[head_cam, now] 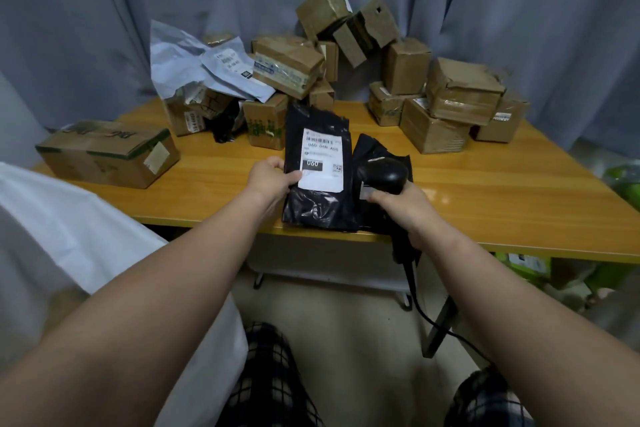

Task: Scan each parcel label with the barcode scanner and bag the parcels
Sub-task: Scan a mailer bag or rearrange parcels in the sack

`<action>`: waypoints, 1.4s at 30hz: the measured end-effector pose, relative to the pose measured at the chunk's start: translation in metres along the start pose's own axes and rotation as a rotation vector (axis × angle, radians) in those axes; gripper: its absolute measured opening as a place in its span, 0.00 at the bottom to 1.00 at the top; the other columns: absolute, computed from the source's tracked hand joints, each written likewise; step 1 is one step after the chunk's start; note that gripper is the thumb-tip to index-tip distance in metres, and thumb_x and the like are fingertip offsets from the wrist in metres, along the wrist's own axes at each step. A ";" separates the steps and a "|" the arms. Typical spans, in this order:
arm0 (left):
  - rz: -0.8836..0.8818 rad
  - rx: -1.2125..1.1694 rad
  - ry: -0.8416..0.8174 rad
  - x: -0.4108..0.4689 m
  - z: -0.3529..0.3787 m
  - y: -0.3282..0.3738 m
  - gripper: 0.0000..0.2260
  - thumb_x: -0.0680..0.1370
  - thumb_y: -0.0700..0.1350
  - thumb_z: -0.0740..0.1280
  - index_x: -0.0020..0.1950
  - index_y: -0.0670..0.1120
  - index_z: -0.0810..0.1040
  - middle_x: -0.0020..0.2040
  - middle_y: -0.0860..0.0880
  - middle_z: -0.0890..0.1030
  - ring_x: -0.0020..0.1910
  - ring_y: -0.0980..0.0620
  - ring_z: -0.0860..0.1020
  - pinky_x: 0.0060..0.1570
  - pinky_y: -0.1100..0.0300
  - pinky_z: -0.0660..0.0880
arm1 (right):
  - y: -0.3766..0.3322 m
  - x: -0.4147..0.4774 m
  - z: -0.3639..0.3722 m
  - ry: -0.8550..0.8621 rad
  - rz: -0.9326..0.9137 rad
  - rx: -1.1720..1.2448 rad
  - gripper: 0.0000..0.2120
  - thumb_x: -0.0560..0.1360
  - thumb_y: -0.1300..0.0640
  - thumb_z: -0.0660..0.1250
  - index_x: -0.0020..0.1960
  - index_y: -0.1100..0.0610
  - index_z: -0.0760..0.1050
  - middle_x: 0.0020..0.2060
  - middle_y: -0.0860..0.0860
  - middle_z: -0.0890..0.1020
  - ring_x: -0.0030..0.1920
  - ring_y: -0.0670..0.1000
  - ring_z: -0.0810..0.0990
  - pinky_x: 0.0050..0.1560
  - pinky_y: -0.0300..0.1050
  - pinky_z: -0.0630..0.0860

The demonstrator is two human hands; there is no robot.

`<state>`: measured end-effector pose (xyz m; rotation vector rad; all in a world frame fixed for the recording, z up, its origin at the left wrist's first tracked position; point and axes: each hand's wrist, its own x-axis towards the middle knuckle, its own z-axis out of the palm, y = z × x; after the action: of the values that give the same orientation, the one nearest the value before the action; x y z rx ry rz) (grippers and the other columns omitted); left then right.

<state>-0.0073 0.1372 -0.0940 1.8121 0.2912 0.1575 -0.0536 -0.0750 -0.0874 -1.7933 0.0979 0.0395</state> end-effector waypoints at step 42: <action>0.164 -0.435 0.125 -0.066 0.015 0.010 0.03 0.78 0.39 0.68 0.45 0.45 0.80 0.38 0.49 0.82 0.32 0.57 0.75 0.35 0.68 0.76 | 0.013 -0.055 0.033 0.198 -0.565 0.076 0.09 0.70 0.52 0.69 0.41 0.57 0.78 0.28 0.46 0.77 0.35 0.50 0.79 0.39 0.43 0.75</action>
<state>-0.0659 0.1025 -0.0850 1.3945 0.1786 0.4183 -0.1087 -0.0428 -0.1028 -1.6886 -0.2649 -0.5386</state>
